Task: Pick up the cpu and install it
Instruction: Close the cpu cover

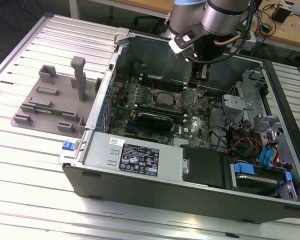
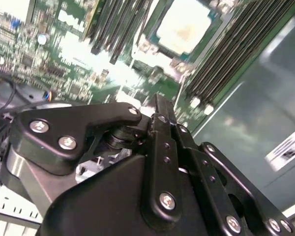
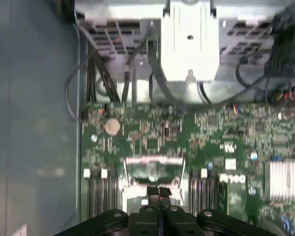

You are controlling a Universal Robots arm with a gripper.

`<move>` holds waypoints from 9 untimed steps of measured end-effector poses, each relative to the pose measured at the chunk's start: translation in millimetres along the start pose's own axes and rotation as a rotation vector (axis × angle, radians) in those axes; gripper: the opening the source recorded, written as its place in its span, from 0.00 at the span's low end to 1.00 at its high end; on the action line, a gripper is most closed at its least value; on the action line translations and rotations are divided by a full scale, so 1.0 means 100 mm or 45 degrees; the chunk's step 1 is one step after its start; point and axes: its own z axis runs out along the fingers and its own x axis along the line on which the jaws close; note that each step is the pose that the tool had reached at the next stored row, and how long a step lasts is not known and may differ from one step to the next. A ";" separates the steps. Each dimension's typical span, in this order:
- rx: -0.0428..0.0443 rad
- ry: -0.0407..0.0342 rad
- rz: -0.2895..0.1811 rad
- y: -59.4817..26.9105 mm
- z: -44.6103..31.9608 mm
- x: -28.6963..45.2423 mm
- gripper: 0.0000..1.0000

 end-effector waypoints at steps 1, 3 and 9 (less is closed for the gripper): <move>0.000 -0.0001 0.000 0.044 0.002 -0.002 0.11; 0.001 0.0000 0.000 0.149 0.006 -0.006 0.11; 0.002 0.0001 0.000 0.367 0.016 -0.011 0.11</move>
